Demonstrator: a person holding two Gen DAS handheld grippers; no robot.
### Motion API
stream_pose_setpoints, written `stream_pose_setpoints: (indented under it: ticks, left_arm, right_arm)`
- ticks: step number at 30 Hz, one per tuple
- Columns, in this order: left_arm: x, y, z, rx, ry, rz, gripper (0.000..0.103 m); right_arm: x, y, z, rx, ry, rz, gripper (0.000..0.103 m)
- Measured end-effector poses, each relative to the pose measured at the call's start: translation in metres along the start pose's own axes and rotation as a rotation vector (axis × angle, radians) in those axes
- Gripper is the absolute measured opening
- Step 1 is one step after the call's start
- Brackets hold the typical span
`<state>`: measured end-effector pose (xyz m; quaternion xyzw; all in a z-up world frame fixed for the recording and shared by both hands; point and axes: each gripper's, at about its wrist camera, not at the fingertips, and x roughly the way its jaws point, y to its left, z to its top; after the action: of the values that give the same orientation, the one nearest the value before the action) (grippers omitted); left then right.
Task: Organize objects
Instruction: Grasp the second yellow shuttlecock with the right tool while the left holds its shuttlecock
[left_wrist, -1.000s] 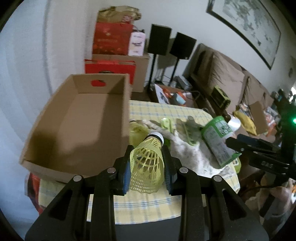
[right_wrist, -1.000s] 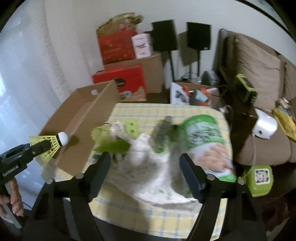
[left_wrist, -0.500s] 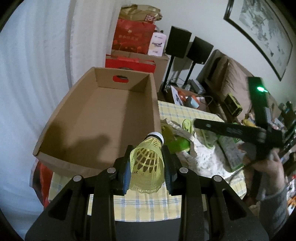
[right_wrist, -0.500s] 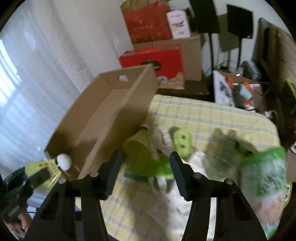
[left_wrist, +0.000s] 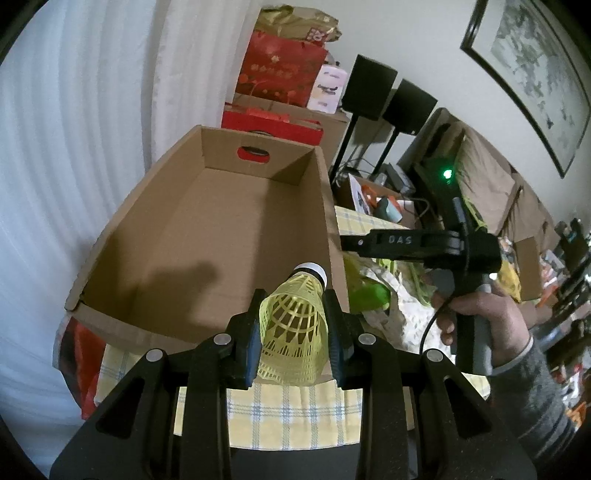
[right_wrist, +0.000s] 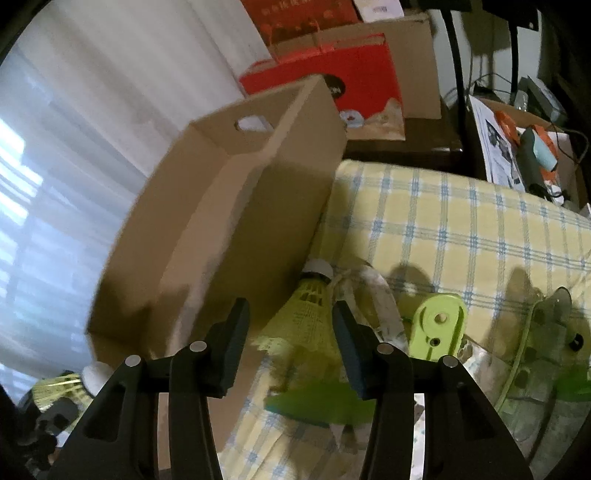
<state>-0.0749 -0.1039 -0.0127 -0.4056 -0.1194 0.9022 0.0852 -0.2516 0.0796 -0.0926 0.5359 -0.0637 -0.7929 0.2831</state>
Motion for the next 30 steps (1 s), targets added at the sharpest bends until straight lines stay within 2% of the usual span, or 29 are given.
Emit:
stream_pose_setpoints:
  ticks: [7,11,13,15,20,30]
  left_arm:
    - [0.008,0.004,-0.004,-0.007,0.019,-0.006,0.028]
    - [0.011,0.005,-0.004,-0.015,0.026,-0.008,0.028]
    - [0.012,0.005,-0.004,-0.017,0.030,-0.008,0.028]
    - [0.012,0.004,-0.005,-0.018,0.031,-0.009,0.028]
    - [0.012,0.003,-0.004,-0.017,0.029,-0.013,0.028]
    - [0.007,-0.007,-0.002,-0.005,0.016,-0.030,0.028]
  right_arm:
    - [0.024,-0.004,-0.005,-0.022,0.061,0.001,0.048]
    - [0.029,-0.006,-0.006,-0.027,0.064,-0.001,0.048]
    - [0.030,-0.004,-0.008,-0.048,0.063,-0.014,0.044]
    - [0.028,-0.002,-0.010,-0.065,0.056,-0.027,0.033]
    - [0.011,-0.008,-0.012,-0.041,0.005,-0.003,0.026]
    - [-0.060,-0.018,-0.027,0.013,-0.074,0.073,0.026]
